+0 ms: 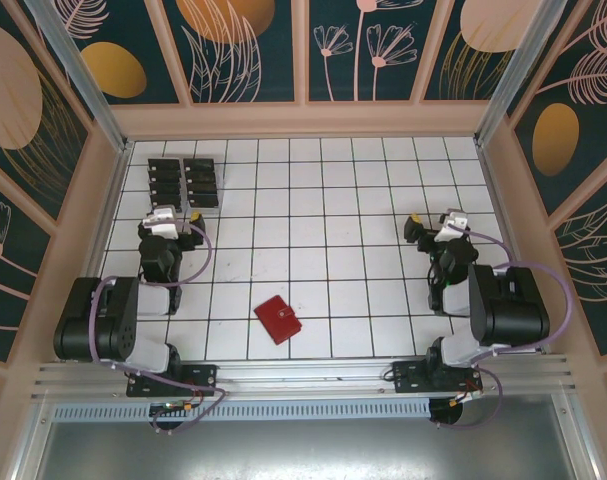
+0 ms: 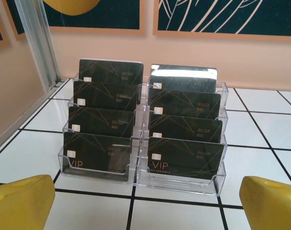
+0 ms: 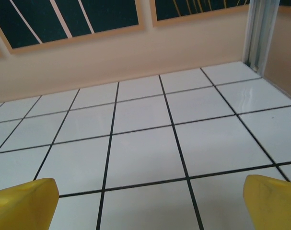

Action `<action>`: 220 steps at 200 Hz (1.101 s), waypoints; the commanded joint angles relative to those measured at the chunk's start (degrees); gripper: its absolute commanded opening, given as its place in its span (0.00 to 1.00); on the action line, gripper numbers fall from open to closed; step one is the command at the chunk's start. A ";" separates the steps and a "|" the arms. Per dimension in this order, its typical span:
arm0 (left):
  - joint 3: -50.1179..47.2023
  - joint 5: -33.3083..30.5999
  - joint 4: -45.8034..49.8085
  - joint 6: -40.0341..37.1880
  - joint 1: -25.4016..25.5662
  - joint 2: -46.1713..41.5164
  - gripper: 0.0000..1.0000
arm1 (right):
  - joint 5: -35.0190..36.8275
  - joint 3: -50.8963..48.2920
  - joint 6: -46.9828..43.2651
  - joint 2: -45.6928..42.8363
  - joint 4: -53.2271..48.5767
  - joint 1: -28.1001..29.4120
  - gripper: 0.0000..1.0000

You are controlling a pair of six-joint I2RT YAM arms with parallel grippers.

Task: Put the credit cards into the card holder
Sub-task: Move the storage box to the center of the table.

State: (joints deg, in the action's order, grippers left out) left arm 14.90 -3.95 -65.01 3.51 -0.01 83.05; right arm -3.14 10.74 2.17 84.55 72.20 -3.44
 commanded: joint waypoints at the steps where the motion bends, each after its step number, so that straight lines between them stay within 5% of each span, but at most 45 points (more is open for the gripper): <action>1: 4.32 -1.47 9.62 1.03 -0.34 -6.02 0.98 | 3.69 1.06 1.37 -7.57 -5.57 -0.24 0.99; 30: 7.53 -4.54 17.39 7.39 -0.36 -12.38 0.99 | 3.09 6.05 8.31 -16.83 -18.63 -0.49 0.99; 59: 16.34 -5.15 32.87 14.64 -0.34 -15.02 0.99 | -4.74 10.49 28.17 -25.20 -30.34 -3.17 0.99; 93: 31.76 -3.21 48.84 17.69 -0.41 -8.43 0.99 | -17.70 5.48 39.91 -32.34 -27.91 -4.72 0.99; 110: 41.42 -2.78 55.49 18.11 -0.60 -2.53 0.99 | -23.12 6.69 41.10 -32.43 -32.95 -1.00 0.97; 165: 68.08 0.98 68.34 19.25 -4.75 16.11 0.99 | 2.50 10.82 30.67 -40.51 -59.66 28.37 0.99; 220: 76.87 7.57 69.32 23.03 -11.93 28.92 0.99 | 0.90 10.24 32.12 -37.31 -63.39 32.86 0.96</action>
State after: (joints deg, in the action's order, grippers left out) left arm 89.49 -0.32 1.39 24.23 -9.56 108.51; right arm -4.38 20.16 34.87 45.21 12.32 28.53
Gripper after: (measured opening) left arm 0.988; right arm 0.964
